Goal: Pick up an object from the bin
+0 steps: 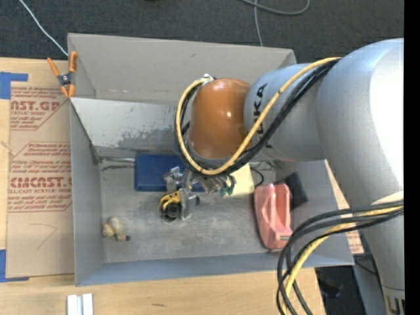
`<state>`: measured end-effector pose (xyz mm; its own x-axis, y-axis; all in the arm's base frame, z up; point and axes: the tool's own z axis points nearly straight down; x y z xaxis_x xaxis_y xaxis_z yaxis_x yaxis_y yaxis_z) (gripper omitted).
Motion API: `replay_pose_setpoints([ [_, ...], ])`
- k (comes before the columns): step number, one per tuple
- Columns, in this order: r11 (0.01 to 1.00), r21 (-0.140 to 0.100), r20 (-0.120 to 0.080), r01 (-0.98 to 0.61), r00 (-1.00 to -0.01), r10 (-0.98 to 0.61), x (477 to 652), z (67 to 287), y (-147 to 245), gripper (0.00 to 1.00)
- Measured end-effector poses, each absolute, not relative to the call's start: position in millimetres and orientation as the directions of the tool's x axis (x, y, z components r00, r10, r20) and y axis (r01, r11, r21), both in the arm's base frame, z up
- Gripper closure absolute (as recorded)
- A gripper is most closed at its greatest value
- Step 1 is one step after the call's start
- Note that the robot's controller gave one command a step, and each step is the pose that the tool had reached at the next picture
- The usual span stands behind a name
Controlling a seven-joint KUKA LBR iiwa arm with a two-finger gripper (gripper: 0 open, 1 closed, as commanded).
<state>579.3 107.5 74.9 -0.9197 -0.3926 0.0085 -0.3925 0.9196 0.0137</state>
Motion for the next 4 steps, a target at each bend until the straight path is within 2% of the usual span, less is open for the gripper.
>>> replay_pose_setpoints([
  [3,0.910,0.016,0.015,-0.414,-0.910,-0.415,582.8,78.1,114.2,1.00],
  [4,0.898,0.022,0.009,-0.439,-0.898,-0.439,583.0,76.2,111.3,1.00],
])
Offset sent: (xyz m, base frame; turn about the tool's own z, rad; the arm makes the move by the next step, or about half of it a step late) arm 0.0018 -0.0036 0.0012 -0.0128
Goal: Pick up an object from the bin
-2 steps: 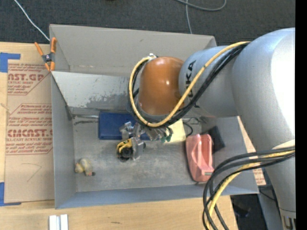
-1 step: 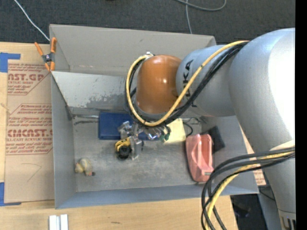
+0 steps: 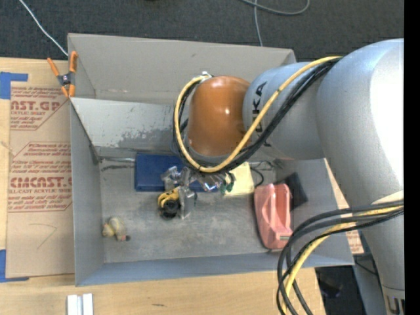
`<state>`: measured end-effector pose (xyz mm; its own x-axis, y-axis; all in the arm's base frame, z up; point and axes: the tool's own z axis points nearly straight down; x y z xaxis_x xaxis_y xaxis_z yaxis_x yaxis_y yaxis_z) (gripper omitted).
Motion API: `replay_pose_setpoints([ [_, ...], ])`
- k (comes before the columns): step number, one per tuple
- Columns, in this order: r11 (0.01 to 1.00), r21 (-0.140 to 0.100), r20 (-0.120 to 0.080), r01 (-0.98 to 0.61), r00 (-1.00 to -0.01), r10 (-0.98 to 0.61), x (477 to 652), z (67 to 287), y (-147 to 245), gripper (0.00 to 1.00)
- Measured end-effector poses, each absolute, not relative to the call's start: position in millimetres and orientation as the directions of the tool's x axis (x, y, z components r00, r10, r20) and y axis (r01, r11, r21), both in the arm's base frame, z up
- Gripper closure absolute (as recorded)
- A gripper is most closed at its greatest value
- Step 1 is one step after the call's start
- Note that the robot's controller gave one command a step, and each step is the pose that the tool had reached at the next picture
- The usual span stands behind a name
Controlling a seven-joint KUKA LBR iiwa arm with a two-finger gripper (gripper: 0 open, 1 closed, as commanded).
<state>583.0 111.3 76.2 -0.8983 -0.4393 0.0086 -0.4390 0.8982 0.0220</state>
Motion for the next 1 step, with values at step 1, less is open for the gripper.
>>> replay_pose_setpoints([
  [1,0.888,0.022,0.026,-0.459,-0.888,-0.459,587.7,74.6,115.1,1.00],
])
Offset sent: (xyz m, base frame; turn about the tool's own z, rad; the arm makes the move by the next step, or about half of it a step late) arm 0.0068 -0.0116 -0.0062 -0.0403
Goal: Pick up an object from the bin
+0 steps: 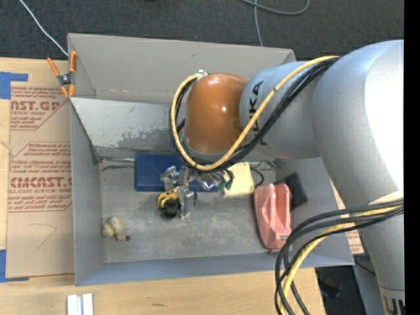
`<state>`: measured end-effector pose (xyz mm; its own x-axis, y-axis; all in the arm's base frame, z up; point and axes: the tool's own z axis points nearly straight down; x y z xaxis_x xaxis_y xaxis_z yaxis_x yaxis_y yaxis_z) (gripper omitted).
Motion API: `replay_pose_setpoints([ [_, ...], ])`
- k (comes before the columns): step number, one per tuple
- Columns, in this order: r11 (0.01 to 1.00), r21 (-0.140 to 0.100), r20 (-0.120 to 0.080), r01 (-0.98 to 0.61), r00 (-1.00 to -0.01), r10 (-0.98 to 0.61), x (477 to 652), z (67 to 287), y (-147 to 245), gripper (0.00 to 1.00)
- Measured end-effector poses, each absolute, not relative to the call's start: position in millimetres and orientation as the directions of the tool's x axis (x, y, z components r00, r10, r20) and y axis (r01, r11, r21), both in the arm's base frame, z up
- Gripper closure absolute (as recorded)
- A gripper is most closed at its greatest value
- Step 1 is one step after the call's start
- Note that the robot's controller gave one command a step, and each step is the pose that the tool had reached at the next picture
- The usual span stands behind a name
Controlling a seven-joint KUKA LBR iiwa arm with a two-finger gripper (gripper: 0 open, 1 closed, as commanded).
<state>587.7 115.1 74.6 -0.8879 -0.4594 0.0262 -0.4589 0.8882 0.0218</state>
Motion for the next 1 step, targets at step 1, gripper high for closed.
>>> replay_pose_setpoints([
  [1,0.878,0.037,0.014,-0.477,-0.878,-0.478,587.7,73.8,107.6,1.00],
])
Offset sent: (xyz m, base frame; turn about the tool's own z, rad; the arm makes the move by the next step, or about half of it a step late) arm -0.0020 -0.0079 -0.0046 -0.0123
